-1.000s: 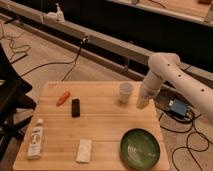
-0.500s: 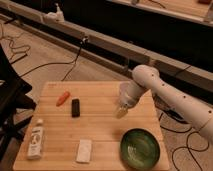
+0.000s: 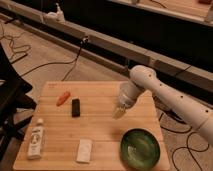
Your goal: Push the eraser across the table
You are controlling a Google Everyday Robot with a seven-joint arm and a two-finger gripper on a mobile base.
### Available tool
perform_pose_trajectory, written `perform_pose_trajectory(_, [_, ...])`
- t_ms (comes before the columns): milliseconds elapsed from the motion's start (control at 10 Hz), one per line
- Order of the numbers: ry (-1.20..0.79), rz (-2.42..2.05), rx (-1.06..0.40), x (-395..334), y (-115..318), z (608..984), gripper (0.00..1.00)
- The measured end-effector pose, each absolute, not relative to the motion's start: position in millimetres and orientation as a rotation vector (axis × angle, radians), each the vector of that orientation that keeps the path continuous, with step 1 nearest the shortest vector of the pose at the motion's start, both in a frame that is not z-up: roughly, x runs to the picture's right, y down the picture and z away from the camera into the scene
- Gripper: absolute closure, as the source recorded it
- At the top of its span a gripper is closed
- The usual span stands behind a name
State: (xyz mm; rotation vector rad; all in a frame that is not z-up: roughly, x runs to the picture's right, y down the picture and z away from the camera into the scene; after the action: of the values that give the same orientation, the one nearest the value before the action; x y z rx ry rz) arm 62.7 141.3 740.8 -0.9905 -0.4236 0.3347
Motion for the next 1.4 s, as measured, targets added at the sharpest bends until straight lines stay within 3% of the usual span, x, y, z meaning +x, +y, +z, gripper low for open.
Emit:
perform_pose_trajectory(800, [-0.535,0.145,-1.023,-59.1,161.9,792.2,1.0])
perform_pose_trajectory(1100, [-0.563,0.126,-0.952,-106.2,142.4,821.5,1.0])
perform_pose_trajectory(1400, [-0.597,0.135,-0.924,-124.8,129.7,827.9,1.0])
